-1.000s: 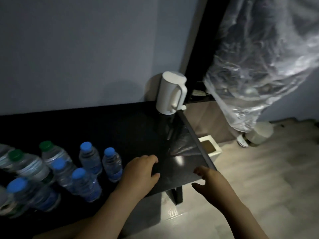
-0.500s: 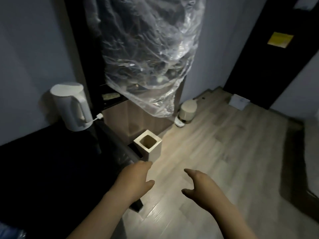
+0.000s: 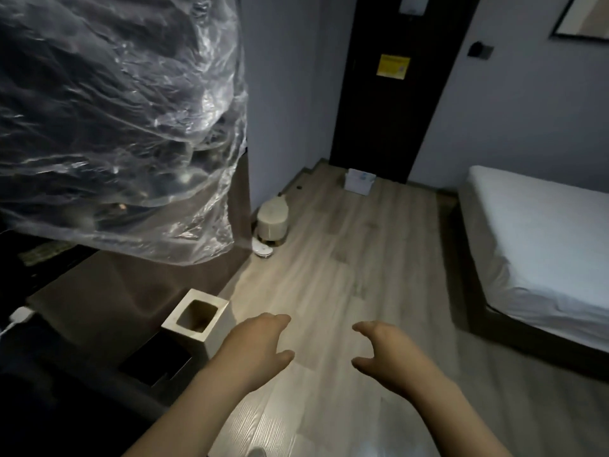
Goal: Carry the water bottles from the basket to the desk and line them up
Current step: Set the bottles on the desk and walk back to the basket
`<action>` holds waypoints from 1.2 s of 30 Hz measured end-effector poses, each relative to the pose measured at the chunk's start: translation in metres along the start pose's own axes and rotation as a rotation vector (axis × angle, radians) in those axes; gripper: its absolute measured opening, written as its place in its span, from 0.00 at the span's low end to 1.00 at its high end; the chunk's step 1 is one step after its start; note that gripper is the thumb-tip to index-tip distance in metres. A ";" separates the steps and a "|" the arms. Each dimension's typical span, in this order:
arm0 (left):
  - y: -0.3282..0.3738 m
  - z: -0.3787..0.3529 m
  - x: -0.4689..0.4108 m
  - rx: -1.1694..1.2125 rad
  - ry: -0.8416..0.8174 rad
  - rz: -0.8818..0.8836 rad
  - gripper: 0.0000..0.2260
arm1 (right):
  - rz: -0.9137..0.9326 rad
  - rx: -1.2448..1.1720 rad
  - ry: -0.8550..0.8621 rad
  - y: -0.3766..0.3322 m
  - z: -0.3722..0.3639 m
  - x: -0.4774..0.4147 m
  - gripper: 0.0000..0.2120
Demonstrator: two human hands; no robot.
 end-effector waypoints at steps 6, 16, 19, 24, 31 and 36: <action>-0.004 0.029 -0.101 -0.035 -0.006 -0.093 0.25 | -0.068 -0.004 0.097 0.007 0.054 -0.070 0.28; 0.000 0.073 -0.254 -0.096 -0.018 -0.228 0.24 | -0.175 -0.025 0.190 0.024 0.127 -0.182 0.27; 0.011 0.077 -0.301 -0.108 -0.032 -0.252 0.25 | -0.193 -0.030 0.194 0.043 0.147 -0.217 0.28; 0.036 0.085 -0.391 -0.115 -0.011 -0.272 0.25 | -0.196 -0.045 0.215 0.084 0.188 -0.288 0.27; 0.081 0.110 -0.522 -0.141 0.011 -0.241 0.23 | -0.170 -0.048 0.249 0.143 0.268 -0.390 0.27; 0.100 0.125 -0.605 -0.092 0.020 -0.234 0.23 | -0.162 -0.047 0.241 0.176 0.314 -0.456 0.27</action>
Point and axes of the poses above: each hand's wrist, its own x-axis away from the middle knuckle, its own z-axis out of the back of the hand, y = z × x, the point moved 8 cm from there along -x, towards the middle knuckle, and after that the axes turned 8 degrees about -x, right-handed, at the moved point
